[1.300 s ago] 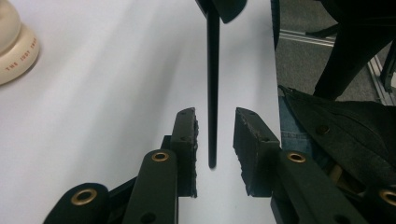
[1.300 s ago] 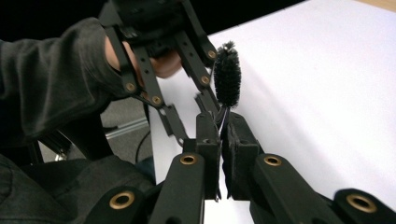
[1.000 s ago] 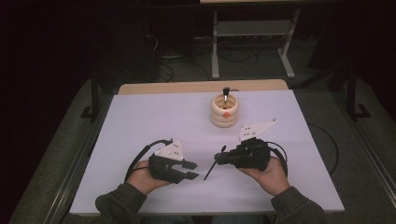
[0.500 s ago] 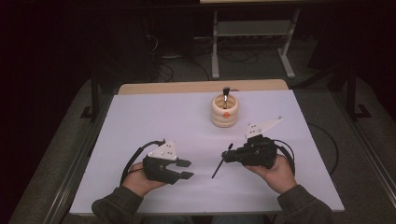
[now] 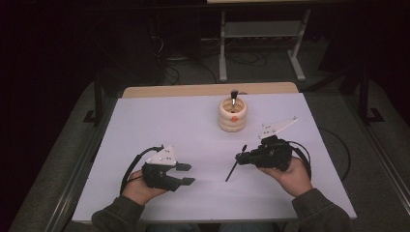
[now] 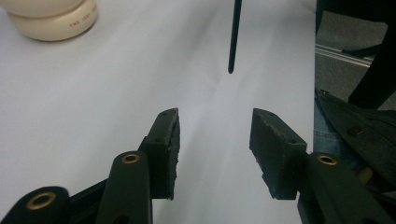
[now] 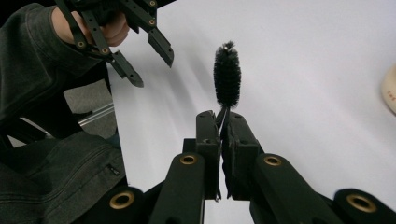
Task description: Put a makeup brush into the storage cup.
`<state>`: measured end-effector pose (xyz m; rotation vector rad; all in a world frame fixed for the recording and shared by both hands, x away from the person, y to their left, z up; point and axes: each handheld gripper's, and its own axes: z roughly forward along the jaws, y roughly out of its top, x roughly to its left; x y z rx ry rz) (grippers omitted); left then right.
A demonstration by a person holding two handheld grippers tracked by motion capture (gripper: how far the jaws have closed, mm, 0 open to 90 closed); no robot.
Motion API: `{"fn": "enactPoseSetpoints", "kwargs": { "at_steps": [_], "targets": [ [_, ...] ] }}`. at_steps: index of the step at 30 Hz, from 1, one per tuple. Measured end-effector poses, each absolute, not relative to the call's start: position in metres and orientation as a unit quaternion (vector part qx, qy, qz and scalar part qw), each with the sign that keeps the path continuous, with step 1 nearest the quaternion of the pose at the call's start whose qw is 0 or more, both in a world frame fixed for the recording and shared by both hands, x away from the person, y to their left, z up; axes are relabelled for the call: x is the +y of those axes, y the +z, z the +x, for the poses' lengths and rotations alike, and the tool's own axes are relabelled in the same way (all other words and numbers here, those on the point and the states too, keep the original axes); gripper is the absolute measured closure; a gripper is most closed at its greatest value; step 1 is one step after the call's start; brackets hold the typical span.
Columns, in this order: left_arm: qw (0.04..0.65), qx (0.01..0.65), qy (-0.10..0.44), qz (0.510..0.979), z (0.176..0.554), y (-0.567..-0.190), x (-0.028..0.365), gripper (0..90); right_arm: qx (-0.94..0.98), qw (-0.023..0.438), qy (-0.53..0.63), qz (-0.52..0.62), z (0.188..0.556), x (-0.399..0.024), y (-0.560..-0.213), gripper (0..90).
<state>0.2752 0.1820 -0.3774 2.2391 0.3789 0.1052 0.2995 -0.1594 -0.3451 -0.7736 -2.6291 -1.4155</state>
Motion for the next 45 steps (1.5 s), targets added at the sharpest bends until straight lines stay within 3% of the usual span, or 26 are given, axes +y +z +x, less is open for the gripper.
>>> {"fn": "enactPoseSetpoints", "kwargs": {
  "at_steps": [22,45],
  "targets": [
    [0.425,0.173,0.055,0.887,0.276,-0.386,0.199,48.1,-0.862,0.020,-0.436,-0.258,0.317,-0.161,-0.341,85.3],
    [0.429,0.182,0.053,0.883,0.277,-0.385,0.205,47.4,-0.861,-0.002,-0.430,-0.271,0.348,-0.166,-0.303,85.3]
  ]
}}
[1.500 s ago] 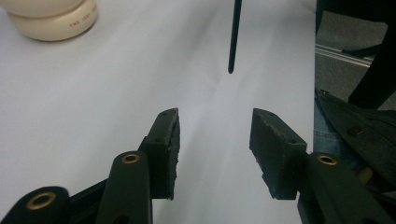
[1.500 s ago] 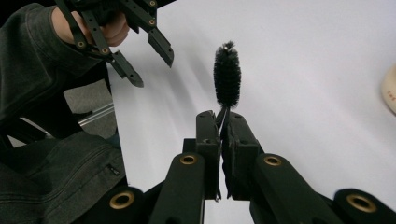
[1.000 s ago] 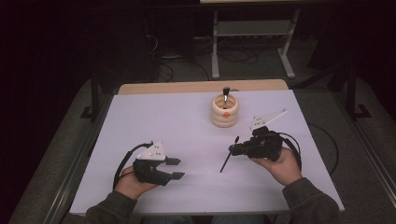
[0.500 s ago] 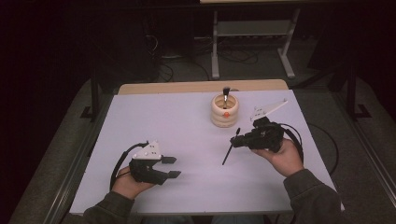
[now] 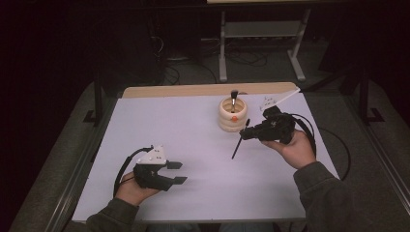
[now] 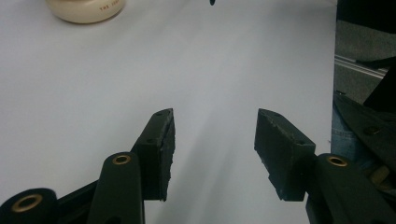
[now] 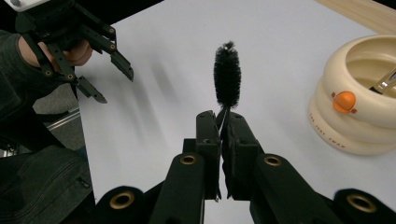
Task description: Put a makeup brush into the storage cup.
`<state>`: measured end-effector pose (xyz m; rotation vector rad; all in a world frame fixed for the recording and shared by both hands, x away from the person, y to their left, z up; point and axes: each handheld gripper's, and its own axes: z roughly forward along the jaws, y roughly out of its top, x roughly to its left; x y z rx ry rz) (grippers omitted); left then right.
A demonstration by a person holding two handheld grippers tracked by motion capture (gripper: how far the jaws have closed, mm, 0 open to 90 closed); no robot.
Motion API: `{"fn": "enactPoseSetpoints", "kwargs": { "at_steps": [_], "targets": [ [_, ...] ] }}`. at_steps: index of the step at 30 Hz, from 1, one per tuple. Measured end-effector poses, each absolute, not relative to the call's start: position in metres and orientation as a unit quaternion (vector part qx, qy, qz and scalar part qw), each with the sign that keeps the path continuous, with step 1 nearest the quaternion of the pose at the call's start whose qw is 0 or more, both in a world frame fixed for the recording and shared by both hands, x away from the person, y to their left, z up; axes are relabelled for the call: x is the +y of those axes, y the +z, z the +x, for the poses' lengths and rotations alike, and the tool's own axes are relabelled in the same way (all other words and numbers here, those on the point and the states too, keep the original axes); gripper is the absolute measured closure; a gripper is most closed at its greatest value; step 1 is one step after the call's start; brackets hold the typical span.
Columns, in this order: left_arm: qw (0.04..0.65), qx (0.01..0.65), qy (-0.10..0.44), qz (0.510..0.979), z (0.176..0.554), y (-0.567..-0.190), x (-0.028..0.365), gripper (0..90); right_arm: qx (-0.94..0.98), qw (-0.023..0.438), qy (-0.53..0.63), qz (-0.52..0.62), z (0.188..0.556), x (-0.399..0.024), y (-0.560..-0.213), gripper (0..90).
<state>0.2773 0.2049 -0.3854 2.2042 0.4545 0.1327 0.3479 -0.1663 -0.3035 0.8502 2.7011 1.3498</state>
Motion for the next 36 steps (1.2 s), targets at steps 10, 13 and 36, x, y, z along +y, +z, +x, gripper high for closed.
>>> {"fn": "enactPoseSetpoints", "kwargs": {
  "at_steps": [10,13,36],
  "targets": [
    [0.434,0.181,0.055,0.881,0.278,-0.384,0.207,45.9,0.861,0.004,0.430,0.271,0.360,-0.165,-0.296,85.3],
    [0.434,0.186,0.054,0.880,0.278,-0.384,0.208,45.0,0.861,0.003,0.427,0.275,0.362,-0.163,-0.292,85.3],
    [0.441,0.202,0.058,0.872,0.278,-0.382,0.212,38.8,0.854,0.016,0.436,0.284,0.383,-0.158,-0.273,85.3]
  ]
}}
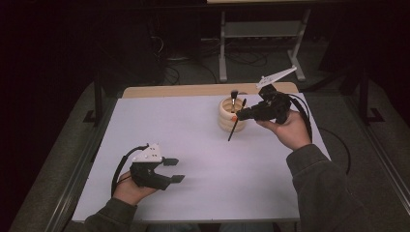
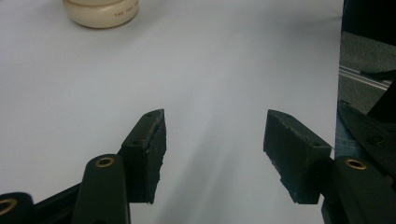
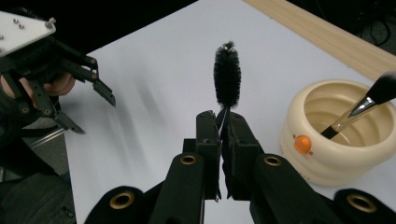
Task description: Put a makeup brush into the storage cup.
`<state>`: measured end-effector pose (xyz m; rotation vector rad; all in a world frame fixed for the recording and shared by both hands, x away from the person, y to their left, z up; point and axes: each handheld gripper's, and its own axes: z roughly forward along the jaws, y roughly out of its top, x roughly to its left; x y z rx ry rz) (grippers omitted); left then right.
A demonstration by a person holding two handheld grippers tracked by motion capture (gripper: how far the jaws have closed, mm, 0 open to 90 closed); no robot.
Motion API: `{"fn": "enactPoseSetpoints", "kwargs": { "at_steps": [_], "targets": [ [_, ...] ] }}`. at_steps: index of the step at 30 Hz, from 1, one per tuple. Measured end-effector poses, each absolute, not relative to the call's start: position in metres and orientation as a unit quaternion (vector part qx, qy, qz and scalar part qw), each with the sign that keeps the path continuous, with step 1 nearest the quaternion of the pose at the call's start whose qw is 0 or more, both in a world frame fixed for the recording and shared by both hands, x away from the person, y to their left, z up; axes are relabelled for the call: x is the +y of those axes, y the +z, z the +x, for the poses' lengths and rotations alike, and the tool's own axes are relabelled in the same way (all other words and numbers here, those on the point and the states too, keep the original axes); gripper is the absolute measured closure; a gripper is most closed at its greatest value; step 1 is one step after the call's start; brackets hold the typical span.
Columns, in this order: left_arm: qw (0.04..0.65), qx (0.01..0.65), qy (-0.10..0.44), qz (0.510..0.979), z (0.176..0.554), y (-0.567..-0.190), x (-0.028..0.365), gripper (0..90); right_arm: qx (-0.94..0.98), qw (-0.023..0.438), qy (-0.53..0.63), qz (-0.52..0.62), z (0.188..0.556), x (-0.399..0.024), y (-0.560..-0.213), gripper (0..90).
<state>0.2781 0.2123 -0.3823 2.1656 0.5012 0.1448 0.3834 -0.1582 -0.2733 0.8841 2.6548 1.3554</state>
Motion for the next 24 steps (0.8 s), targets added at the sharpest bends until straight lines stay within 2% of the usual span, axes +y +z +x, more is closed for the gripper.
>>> {"fn": "enactPoseSetpoints", "kwargs": {
  "at_steps": [14,24],
  "targets": [
    [0.448,0.203,0.060,0.869,0.278,-0.380,0.216,37.1,0.848,0.042,0.434,0.302,0.406,-0.161,-0.256,85.3],
    [0.453,0.203,0.064,0.866,0.278,-0.379,0.217,36.2,0.838,0.051,0.435,0.325,0.421,-0.160,-0.256,85.3]
  ]
}}
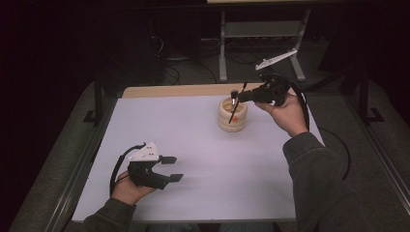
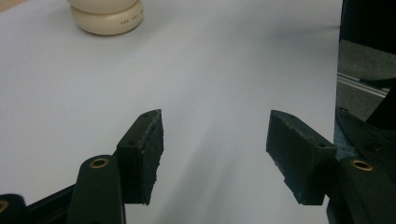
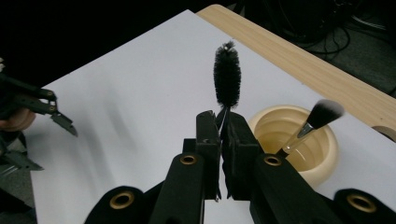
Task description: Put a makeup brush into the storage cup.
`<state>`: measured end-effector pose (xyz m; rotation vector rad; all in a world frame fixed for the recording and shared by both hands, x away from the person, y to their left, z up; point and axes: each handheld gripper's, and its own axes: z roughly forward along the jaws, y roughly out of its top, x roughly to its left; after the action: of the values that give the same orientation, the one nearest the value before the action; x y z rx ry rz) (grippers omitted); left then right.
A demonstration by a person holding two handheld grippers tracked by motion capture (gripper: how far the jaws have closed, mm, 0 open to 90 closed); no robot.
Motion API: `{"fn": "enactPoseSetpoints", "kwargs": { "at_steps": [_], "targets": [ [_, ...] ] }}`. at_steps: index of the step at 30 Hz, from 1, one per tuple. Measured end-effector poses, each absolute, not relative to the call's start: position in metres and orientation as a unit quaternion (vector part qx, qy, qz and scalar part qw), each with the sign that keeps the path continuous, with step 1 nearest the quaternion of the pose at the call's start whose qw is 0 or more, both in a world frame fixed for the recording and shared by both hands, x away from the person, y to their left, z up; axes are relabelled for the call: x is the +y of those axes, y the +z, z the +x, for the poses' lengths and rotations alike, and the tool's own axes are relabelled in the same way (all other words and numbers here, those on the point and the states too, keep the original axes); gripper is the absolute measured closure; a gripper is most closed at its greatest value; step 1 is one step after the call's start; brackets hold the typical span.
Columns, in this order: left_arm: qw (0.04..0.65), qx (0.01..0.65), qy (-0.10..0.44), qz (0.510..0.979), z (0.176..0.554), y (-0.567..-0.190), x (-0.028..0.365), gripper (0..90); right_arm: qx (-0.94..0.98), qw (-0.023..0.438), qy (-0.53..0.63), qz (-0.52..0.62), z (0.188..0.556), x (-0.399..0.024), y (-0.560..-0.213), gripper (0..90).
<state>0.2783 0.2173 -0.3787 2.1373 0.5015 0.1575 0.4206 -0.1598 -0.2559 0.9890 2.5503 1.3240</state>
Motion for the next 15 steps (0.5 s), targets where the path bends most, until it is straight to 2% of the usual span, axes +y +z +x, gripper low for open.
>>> {"fn": "enactPoseSetpoints", "kwargs": {
  "at_steps": [15],
  "targets": [
    [0.460,0.206,0.060,0.861,0.278,-0.378,0.217,35.9,0.820,0.074,0.435,0.365,0.442,-0.168,-0.250,85.3]
  ]
}}
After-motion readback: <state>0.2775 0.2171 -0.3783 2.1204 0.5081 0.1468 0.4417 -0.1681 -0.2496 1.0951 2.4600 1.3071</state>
